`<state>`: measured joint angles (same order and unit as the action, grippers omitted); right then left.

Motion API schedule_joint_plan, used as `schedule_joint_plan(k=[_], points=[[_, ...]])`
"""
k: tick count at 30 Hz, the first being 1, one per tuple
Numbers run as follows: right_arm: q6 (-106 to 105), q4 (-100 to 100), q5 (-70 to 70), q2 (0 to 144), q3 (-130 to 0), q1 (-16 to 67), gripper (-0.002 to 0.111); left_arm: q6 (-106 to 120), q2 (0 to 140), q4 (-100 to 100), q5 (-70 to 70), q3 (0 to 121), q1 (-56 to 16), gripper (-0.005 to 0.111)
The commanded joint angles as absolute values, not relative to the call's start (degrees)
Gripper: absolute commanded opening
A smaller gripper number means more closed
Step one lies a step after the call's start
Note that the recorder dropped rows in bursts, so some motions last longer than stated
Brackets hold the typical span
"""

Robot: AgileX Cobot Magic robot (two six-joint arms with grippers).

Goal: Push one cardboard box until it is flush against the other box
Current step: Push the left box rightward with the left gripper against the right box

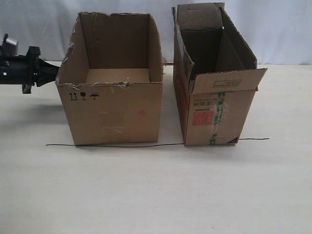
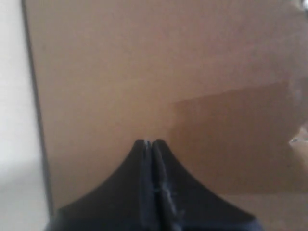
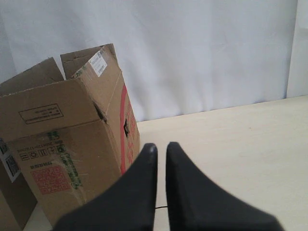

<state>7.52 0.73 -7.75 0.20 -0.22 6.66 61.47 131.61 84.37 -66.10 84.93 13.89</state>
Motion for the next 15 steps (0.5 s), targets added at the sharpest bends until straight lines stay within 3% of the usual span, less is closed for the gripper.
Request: schedule_joint_plan(k=[1,9,15], points=[[7.03,0.87,-7.34,0.00,0.00,6.85,0.005,61.48,131.67,88.46,-65.15,85.48,11.31,0.000],[7.03,0.87,-7.34,0.00,0.00,6.85,0.005,61.84,132.03,89.73,-62.29,85.62,9.68,0.000],[7.03,0.87,-7.34,0.00,0.00,6.85,0.005,60.94,135.81,89.63,-68.35,89.76,8.58,0.000]])
